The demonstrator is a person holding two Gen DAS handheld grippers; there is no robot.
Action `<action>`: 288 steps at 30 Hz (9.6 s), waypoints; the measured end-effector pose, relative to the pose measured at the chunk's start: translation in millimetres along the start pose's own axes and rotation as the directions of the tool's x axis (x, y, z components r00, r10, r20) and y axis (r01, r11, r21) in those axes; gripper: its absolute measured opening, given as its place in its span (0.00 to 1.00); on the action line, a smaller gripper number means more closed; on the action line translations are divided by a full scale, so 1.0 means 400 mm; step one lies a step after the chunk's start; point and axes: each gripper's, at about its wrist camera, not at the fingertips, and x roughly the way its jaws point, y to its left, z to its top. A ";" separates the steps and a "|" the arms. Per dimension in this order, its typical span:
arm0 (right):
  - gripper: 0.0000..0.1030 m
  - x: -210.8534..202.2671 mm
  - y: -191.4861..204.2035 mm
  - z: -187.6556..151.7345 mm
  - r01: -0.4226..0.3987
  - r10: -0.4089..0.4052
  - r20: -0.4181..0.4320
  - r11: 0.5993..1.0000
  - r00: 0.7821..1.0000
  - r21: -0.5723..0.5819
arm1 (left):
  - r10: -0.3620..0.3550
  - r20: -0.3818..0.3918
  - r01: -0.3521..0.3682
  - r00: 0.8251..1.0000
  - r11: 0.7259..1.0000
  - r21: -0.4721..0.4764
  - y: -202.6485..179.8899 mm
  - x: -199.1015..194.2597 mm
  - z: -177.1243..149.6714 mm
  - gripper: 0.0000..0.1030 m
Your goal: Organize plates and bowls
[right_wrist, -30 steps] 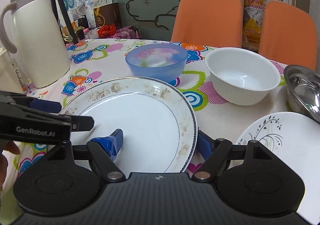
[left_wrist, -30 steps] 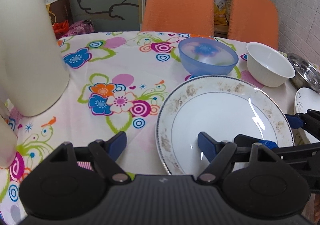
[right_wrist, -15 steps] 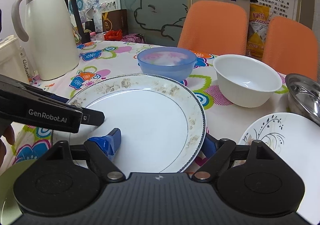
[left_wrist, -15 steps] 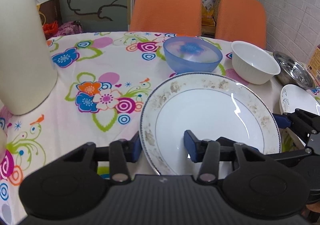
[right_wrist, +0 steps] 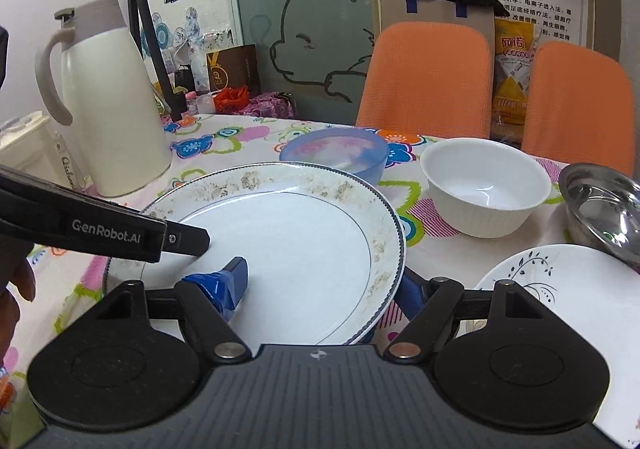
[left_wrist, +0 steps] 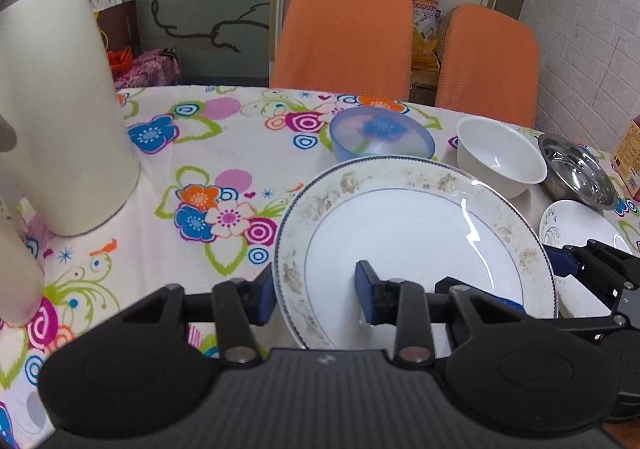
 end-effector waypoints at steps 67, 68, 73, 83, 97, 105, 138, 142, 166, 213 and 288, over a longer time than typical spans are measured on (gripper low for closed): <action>0.64 -0.421 -0.130 -0.242 0.111 -0.164 0.112 0.921 0.980 0.374 | -0.039 0.109 0.031 0.993 0.997 0.076 -0.109 -0.274 -0.235 0.68; 0.64 -0.431 -0.150 -0.244 0.134 -0.189 0.108 0.911 0.976 0.391 | -0.041 0.104 0.033 0.994 0.996 0.083 -0.114 -0.268 -0.227 0.68; 0.64 -0.460 -0.232 -0.274 0.173 -0.251 0.094 0.850 0.963 0.498 | 0.020 0.103 -0.027 0.994 0.998 0.064 -0.113 -0.207 -0.125 0.68; 0.64 -0.432 -0.273 -0.264 0.203 -0.256 0.050 0.859 0.965 0.470 | -0.107 -0.003 0.107 0.994 0.992 0.060 -0.233 -0.106 -0.057 0.68; 0.65 -0.256 -0.385 -0.148 0.301 -0.289 -0.084 0.906 0.954 0.298 | -0.234 -0.217 0.249 0.948 0.967 0.046 -0.404 0.164 0.039 0.68; 0.67 -0.183 -0.391 -0.122 0.301 -0.281 -0.119 0.926 0.952 0.225 | -0.205 -0.221 0.224 0.954 0.973 0.064 -0.436 0.205 0.044 0.66; 0.72 -0.160 -0.343 -0.139 0.297 -0.295 -0.037 0.942 0.955 0.158 | -0.197 -0.188 0.215 0.962 0.973 0.081 -0.454 0.170 0.008 0.29; 0.71 -0.179 -0.328 -0.140 0.297 -0.297 -0.027 0.942 0.955 0.154 | -0.199 -0.193 0.216 0.961 0.974 0.069 -0.447 0.155 0.004 0.29; 0.73 -0.276 0.063 -0.123 0.078 -0.091 0.109 0.990 0.990 0.113 | -0.045 -0.047 0.044 0.998 0.999 -0.024 -0.052 -0.239 -0.151 0.29; 0.73 -0.395 -0.137 -0.247 0.361 -0.367 -0.073 0.828 0.928 0.429 | -0.134 0.053 0.133 0.990 0.991 0.028 -0.268 -0.279 -0.198 0.62; 0.73 -0.449 -0.346 -0.129 0.330 -0.351 0.011 0.891 0.936 0.311 | -0.174 -0.083 0.184 0.981 0.973 0.141 -0.452 -0.098 -0.011 0.66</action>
